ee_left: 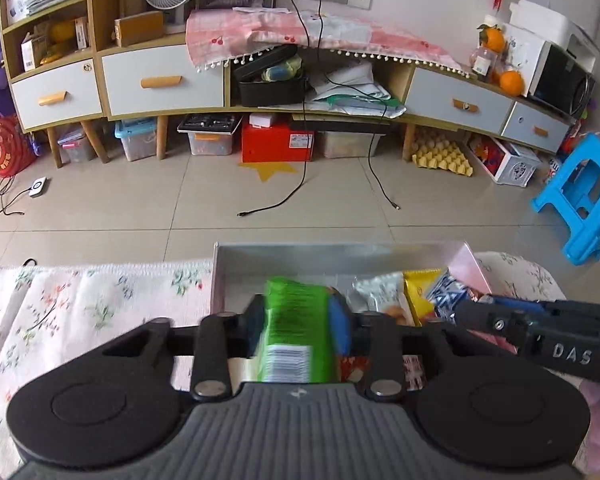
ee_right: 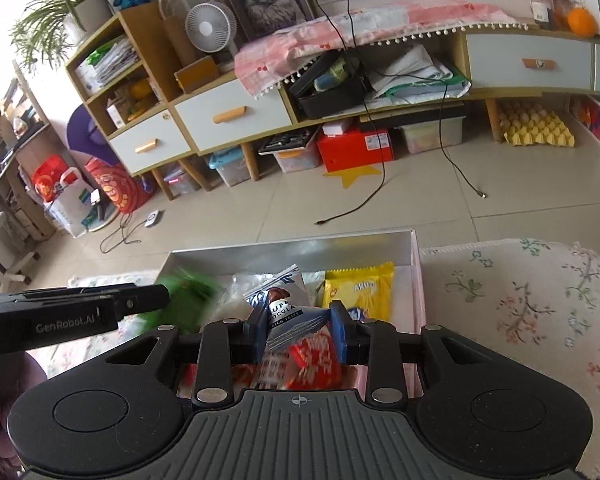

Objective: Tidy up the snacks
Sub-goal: 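Carry the green and blue-and-white packs up and over into the pink box, then open both tools to release the packs inside the box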

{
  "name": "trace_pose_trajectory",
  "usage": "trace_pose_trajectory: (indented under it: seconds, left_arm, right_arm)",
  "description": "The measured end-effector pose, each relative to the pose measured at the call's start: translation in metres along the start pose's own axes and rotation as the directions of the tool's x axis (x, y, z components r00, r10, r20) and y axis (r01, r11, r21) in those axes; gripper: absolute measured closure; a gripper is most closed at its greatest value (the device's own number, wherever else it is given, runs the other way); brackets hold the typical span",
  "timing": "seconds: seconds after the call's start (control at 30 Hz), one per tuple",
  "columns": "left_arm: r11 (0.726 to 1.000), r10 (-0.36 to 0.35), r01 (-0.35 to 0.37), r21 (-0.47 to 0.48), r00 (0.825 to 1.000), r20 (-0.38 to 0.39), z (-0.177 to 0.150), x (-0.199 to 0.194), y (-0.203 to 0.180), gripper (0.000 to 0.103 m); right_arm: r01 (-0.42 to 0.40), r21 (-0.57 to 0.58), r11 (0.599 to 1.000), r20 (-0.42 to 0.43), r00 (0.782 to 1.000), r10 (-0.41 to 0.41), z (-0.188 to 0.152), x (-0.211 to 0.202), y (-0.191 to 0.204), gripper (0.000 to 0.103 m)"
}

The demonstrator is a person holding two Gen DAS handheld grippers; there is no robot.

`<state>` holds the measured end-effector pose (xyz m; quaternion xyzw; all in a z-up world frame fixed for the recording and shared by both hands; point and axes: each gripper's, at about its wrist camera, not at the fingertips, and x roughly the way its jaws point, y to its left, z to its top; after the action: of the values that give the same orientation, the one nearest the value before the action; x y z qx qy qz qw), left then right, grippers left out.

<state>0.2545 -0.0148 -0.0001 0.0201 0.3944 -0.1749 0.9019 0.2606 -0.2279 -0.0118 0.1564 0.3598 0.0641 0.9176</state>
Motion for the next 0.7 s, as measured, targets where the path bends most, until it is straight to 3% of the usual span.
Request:
trace_pose_trajectory:
  seconds: [0.23, 0.33, 0.47, 0.7]
  left_arm:
    - [1.000, 0.008, -0.008, 0.018, 1.000, -0.002, 0.001, 0.007, 0.001, 0.073]
    - [1.000, 0.011, -0.011, 0.020, 1.000, 0.003, 0.000, 0.004, 0.001, 0.062]
    - [1.000, 0.016, -0.016, 0.024, 1.000, 0.004, -0.001, -0.001, 0.000, 0.048]
    - [0.999, 0.019, -0.019, 0.031, 1.000, 0.012, -0.006, -0.019, -0.006, 0.030]
  right_arm:
    - [0.023, 0.032, 0.999, -0.002, 1.000, -0.023, 0.003, 0.020, -0.004, 0.068]
    - [0.015, 0.066, 0.998, -0.018, 1.000, -0.014, 0.004, 0.019, -0.009, 0.053]
    - [0.018, 0.056, 0.998, -0.009, 1.000, -0.017, 0.003, 0.010, -0.008, 0.052]
    - [0.029, 0.048, 0.998, -0.006, 1.000, -0.029, -0.001, -0.015, -0.007, 0.041]
